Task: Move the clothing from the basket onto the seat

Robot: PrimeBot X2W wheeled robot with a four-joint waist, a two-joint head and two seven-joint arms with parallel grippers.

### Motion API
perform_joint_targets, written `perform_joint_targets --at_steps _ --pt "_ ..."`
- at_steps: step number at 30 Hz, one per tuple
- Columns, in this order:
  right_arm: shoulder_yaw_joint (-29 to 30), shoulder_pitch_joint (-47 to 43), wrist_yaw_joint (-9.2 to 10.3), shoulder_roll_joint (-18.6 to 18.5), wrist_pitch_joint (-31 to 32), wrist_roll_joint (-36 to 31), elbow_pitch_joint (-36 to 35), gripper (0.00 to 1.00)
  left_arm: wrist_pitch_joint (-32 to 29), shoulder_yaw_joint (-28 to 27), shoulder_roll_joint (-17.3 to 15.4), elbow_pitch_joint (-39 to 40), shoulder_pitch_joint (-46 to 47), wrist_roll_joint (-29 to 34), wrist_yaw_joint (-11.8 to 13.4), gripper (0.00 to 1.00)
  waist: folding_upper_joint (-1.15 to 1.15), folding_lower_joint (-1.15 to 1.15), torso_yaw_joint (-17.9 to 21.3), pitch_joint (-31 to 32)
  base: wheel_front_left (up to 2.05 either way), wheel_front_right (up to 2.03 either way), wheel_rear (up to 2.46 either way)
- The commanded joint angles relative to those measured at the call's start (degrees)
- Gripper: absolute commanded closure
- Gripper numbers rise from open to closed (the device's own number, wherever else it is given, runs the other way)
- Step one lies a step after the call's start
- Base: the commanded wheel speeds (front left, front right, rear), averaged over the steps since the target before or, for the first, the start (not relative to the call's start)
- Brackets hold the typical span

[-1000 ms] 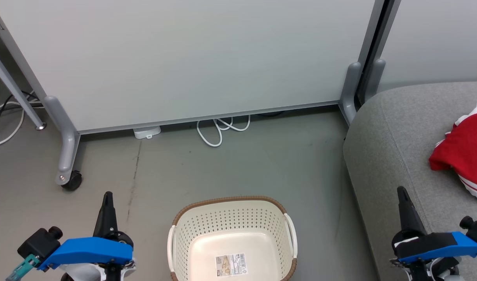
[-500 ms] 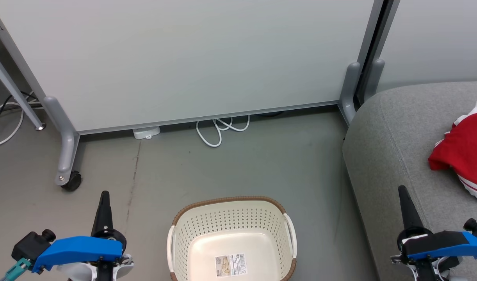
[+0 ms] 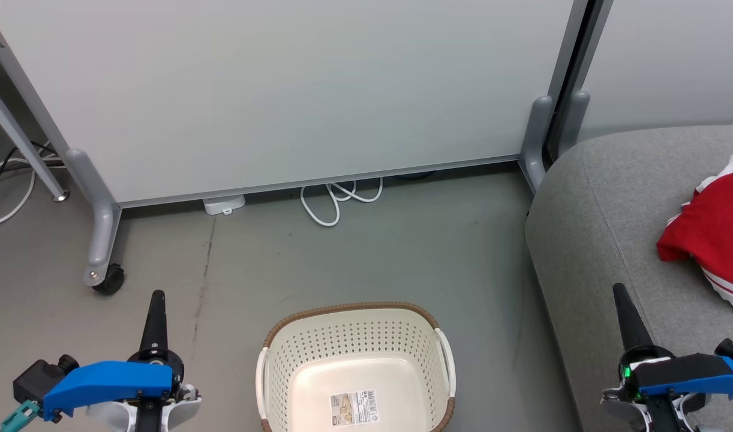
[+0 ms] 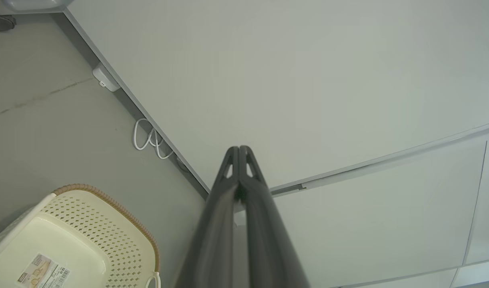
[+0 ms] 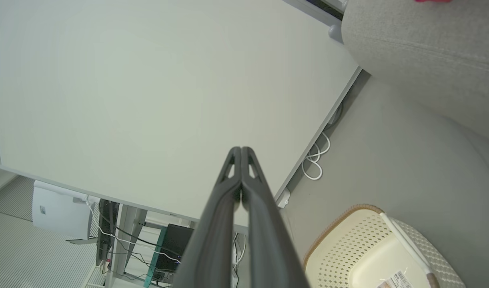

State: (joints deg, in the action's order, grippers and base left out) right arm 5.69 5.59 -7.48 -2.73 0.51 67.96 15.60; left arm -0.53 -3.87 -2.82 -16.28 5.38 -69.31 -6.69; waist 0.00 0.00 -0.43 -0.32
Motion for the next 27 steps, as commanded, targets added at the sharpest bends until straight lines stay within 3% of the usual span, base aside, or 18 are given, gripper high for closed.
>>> perform_joint_targets --at_steps 1,27 --pt "0.14 0.76 -0.02 -0.23 0.57 2.13 -0.69 1.00 -0.66 -0.49 -0.09 0.77 1.14 -1.86 -0.58 1.00 0.00 0.00 0.02 0.01 0.00 0.00 0.00" --pt "0.63 0.88 -0.02 -0.24 3.82 14.91 -1.27 1.00 -3.84 -1.87 -0.10 1.68 1.15 -13.96 -0.77 1.00 0.00 0.00 0.23 0.08 0.00 0.00 0.00"
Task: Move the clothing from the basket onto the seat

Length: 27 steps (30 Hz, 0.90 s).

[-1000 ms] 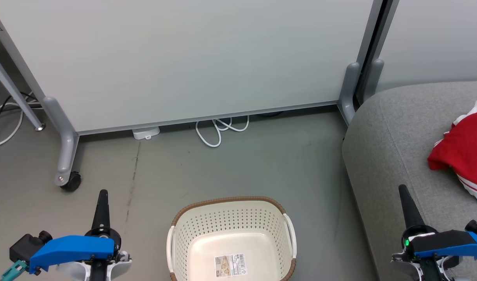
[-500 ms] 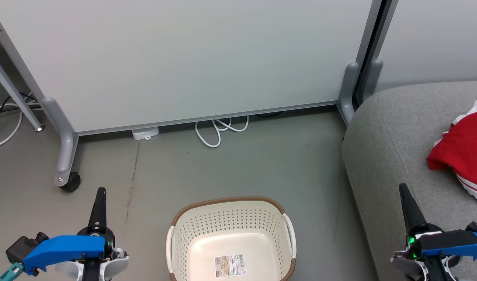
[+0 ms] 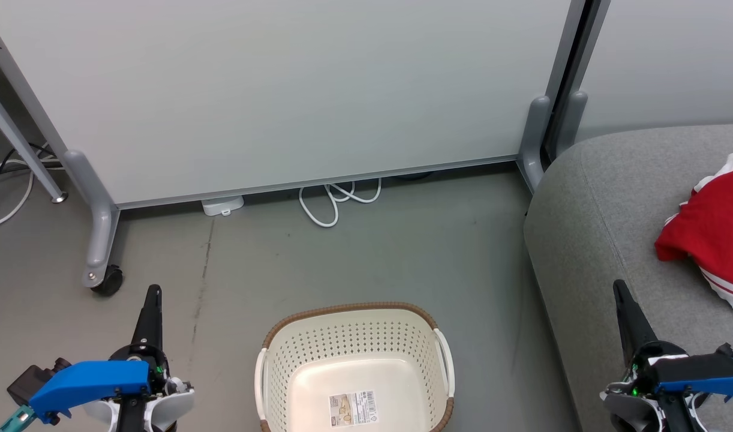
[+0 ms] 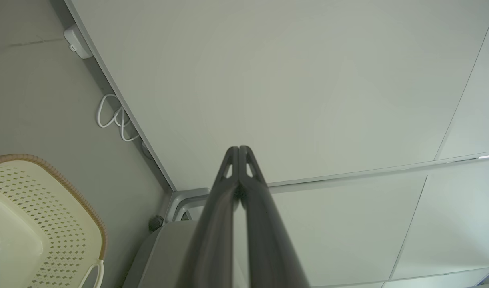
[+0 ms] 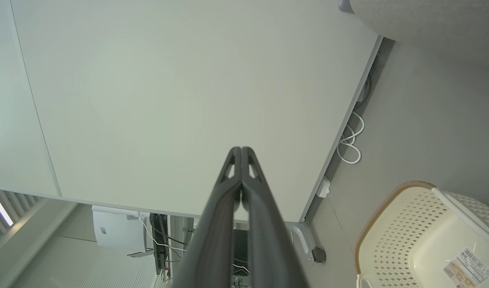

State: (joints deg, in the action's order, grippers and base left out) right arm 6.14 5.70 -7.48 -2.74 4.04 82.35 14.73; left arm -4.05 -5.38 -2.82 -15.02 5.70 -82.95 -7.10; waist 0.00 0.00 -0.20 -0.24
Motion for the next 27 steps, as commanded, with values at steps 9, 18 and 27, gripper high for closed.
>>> perform_joint_targets --at_steps 9,18,27 --pt "0.31 0.80 -0.02 -0.23 1.30 4.54 -0.57 1.00 -1.32 -0.77 -0.10 0.72 0.86 -4.13 -0.49 1.00 0.00 0.00 0.07 0.02 0.00 0.00 0.00" --pt "0.42 0.84 -0.02 -0.24 2.20 8.30 -0.73 1.00 -2.21 -1.08 -0.10 0.98 0.86 -7.70 -0.60 1.00 0.00 0.00 0.15 0.05 0.00 0.00 0.00" --pt "0.48 0.85 -0.02 -0.23 2.72 10.12 -0.80 1.00 -2.72 -1.30 -0.09 1.10 0.78 -9.50 -0.63 1.00 0.00 0.00 0.20 0.07 0.00 0.00 0.00"
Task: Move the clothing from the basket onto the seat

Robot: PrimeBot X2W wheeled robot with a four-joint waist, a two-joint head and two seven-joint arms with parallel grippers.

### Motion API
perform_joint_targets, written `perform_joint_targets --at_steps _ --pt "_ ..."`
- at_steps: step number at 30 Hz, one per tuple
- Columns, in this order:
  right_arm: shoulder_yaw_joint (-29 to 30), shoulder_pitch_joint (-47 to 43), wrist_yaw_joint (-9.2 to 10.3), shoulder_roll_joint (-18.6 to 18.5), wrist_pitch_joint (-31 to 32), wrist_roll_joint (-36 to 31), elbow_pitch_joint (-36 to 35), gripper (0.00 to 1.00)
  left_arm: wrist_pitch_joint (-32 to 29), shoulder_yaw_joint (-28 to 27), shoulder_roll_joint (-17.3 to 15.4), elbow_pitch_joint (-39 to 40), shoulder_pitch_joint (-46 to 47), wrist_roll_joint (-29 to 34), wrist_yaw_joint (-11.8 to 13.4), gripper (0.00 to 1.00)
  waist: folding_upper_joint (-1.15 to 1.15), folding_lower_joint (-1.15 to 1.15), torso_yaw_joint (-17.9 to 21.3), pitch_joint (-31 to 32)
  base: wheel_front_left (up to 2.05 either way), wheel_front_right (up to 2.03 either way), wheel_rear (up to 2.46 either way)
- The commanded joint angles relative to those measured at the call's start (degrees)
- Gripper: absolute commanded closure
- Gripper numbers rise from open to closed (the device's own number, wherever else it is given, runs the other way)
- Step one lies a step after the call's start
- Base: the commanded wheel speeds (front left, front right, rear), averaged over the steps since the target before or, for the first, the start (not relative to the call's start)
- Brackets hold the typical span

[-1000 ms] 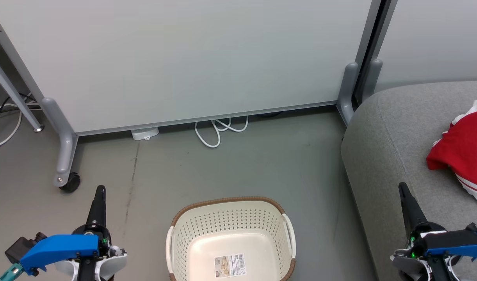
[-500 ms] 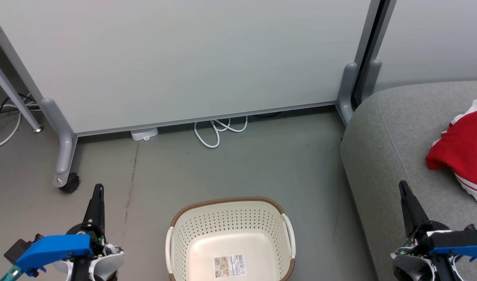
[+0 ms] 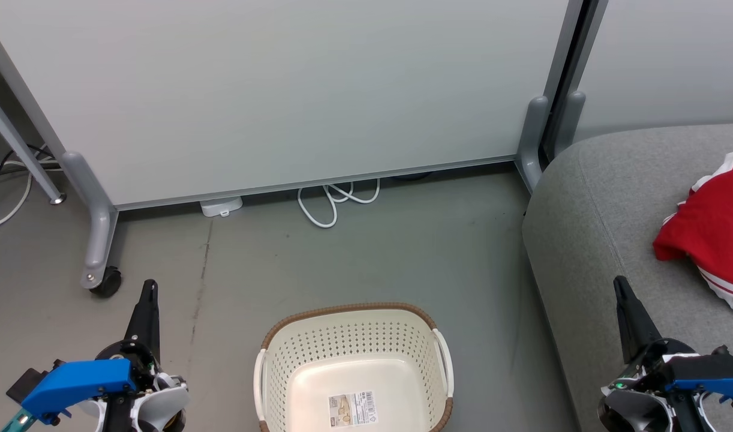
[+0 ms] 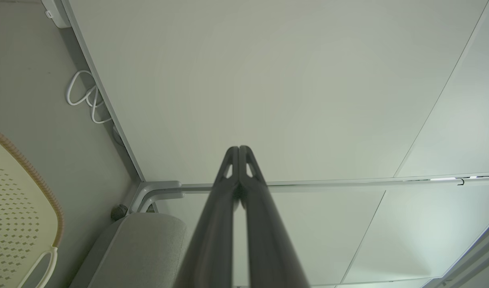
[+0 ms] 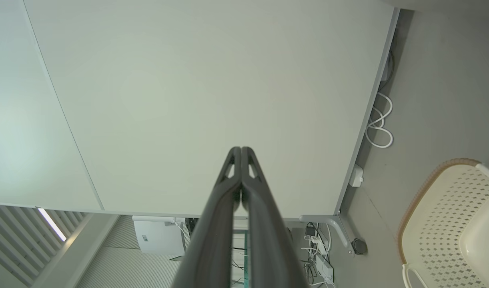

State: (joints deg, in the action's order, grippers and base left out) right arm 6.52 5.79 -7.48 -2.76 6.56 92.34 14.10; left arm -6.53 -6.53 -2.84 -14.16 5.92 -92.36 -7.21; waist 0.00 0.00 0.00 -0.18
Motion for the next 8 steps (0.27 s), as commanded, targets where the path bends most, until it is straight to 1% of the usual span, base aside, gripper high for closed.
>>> perform_joint_targets --at_steps 1,8 --pt "0.10 0.76 -0.02 -0.21 0.19 0.13 -0.17 1.00 -0.24 -0.15 -0.07 0.23 0.56 -0.10 -0.52 1.00 0.00 0.00 0.00 0.00 0.00 0.00 0.00" --pt "0.10 0.76 -0.02 -0.21 0.18 0.14 -0.17 1.00 -0.23 -0.15 -0.07 0.22 0.56 -0.10 -0.52 1.00 0.00 0.00 0.00 0.00 0.00 0.00 0.00"
